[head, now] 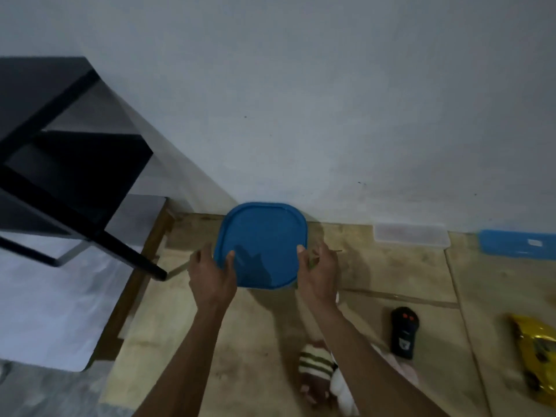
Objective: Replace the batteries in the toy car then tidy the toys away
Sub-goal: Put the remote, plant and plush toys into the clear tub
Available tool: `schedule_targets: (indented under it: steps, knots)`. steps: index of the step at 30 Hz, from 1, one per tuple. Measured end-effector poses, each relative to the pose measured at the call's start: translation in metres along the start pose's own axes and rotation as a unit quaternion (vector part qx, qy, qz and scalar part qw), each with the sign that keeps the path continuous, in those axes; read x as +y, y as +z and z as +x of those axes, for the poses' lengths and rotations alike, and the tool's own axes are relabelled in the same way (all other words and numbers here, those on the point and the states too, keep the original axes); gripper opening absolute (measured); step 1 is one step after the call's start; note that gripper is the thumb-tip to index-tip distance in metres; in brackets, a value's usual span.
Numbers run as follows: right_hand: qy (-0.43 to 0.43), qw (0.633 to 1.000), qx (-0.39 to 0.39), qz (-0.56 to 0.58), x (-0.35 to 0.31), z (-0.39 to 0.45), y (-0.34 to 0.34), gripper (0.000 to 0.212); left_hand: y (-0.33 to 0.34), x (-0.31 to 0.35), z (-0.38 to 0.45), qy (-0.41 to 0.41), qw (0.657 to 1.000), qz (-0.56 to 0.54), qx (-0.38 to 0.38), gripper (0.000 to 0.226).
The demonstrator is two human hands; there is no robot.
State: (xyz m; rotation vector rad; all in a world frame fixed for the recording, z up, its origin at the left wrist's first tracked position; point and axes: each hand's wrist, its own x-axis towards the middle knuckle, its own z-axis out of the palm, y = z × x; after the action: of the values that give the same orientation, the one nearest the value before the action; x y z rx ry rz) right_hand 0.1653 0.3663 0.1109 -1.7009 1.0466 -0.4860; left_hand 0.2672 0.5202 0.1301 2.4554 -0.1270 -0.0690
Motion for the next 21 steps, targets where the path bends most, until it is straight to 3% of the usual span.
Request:
schedule_targets:
  steps: [5, 11, 17, 21]
  knots:
    - [0.036, 0.995, 0.073, -0.051, 0.022, 0.013, 0.062, 0.071, 0.017, -0.031, 0.058, -0.023, 0.997, -0.009, -0.074, 0.064]
    - [0.066, 0.988, 0.111, -0.080, 0.030, 0.020, 0.079, 0.047, 0.045, -0.049, 0.073, -0.018, 0.989, -0.098, -0.106, 0.041]
    - [0.097, 0.985, 0.141, -0.026, 0.029, 0.024, 0.085, 0.045, 0.051, -0.043, 0.069, -0.088, 0.976, -0.185, -0.076, 0.071]
    - [0.094, 0.983, 0.158, -0.027, 0.028, 0.023, 0.085, 0.042, 0.053, -0.047, 0.065, -0.104, 0.971, -0.207, -0.059, 0.078]
